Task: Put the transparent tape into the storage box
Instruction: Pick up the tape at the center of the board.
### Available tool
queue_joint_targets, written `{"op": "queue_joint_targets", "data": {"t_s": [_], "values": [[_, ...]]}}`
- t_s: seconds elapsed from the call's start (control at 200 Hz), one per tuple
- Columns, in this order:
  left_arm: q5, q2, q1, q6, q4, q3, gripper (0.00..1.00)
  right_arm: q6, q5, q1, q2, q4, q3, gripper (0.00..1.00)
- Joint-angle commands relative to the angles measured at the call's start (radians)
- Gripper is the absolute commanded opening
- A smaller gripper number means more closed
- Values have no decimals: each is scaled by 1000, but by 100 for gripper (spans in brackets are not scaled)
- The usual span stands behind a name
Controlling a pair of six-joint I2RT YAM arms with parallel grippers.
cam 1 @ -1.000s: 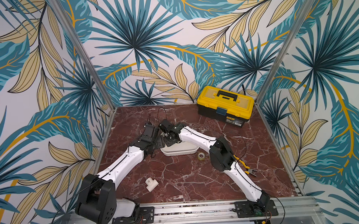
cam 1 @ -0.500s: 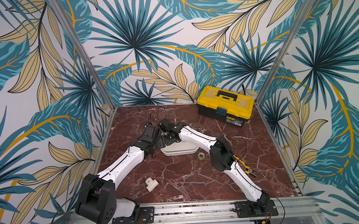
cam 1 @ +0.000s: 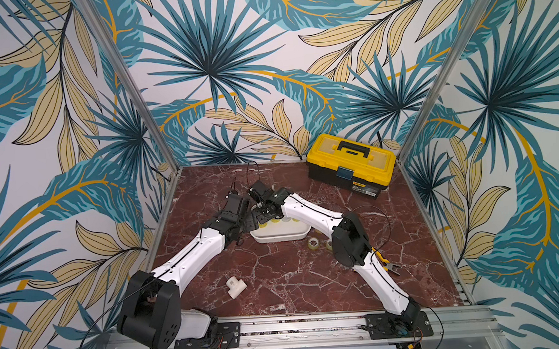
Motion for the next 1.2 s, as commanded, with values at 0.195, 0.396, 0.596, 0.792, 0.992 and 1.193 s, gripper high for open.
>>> {"op": "queue_joint_targets", "data": {"t_s": [0.195, 0.396, 0.596, 0.792, 0.992, 1.193], "values": [[18, -35, -21, 33, 53, -5, 76, 82, -16, -99, -309, -10, -275, 56], [40, -31, -37, 55, 92, -14, 76, 157, -18, -199, -536, -70, -553, 64], [83, 16, -53, 35, 129, -12, 76, 227, -58, -302, -640, -112, -795, 57], [99, 60, -63, 22, 133, 7, 76, 302, -93, -372, -655, -89, -941, 49], [107, 78, -68, 18, 136, 11, 76, 331, -130, -382, -661, -59, -1003, 49], [108, 82, -68, 16, 132, 7, 76, 364, -165, -382, -668, -30, -1074, 49]]}}
